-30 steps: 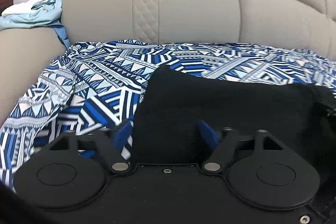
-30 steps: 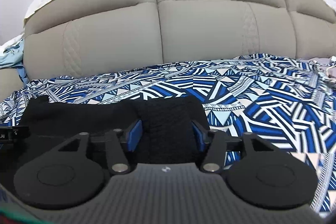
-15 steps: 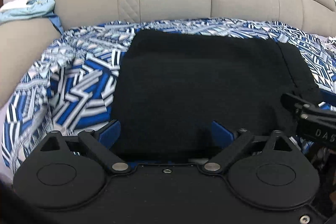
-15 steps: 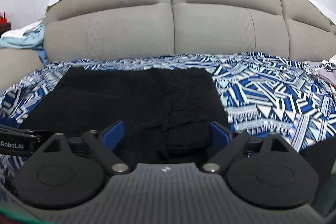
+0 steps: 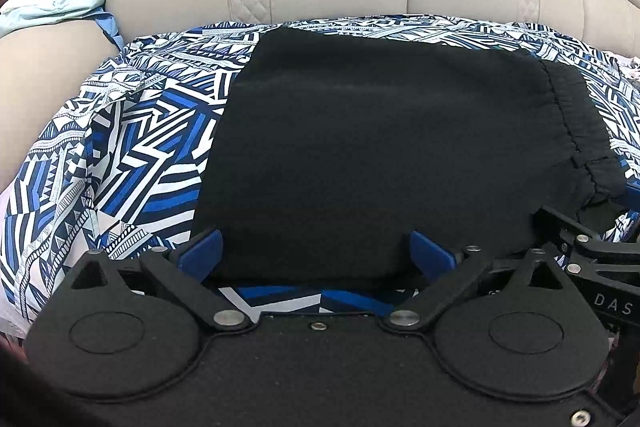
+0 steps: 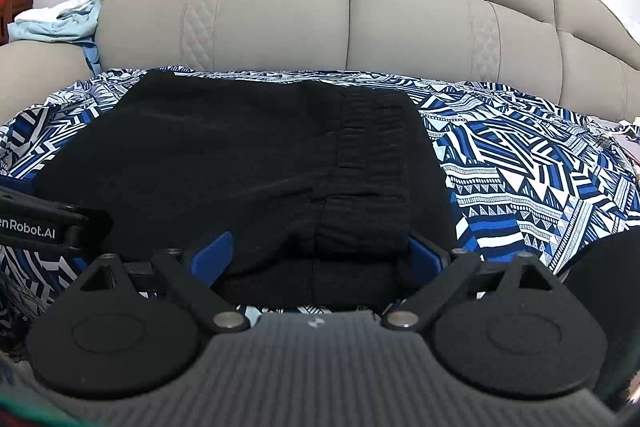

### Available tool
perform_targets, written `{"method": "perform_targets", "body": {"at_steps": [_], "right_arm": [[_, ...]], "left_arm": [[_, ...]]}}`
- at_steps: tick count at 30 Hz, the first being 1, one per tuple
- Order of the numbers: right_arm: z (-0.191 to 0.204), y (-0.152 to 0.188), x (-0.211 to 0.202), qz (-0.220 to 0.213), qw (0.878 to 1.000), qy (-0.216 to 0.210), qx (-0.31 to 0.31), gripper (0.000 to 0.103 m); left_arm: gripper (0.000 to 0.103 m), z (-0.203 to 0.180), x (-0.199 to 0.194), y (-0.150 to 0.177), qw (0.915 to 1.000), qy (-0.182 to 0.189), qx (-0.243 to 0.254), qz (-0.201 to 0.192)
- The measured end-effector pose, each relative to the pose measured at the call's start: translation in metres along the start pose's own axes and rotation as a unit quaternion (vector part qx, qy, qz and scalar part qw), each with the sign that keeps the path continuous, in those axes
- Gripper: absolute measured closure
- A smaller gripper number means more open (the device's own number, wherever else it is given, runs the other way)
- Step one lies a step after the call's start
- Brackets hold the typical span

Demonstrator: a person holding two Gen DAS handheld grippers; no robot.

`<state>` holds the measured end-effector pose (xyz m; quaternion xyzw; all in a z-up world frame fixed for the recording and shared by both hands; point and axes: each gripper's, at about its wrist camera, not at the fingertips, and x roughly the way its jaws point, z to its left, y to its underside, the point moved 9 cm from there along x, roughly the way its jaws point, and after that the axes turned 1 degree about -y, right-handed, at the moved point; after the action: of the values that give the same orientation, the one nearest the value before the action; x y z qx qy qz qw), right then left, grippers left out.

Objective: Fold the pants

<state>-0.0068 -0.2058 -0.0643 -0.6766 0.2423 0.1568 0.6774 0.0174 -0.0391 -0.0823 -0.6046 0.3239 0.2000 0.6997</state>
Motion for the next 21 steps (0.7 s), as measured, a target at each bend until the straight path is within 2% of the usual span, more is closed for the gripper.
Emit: {"method": "perform_targets", "body": {"at_steps": [21], "right_arm": [[-0.0005,0.0022,0.0033,0.008,1.0,0.001,-0.004,0.006]], "left_arm": [[0.0,-0.0007,0.0013,0.0044,0.9999,0.003,-0.008,0.006]]}}
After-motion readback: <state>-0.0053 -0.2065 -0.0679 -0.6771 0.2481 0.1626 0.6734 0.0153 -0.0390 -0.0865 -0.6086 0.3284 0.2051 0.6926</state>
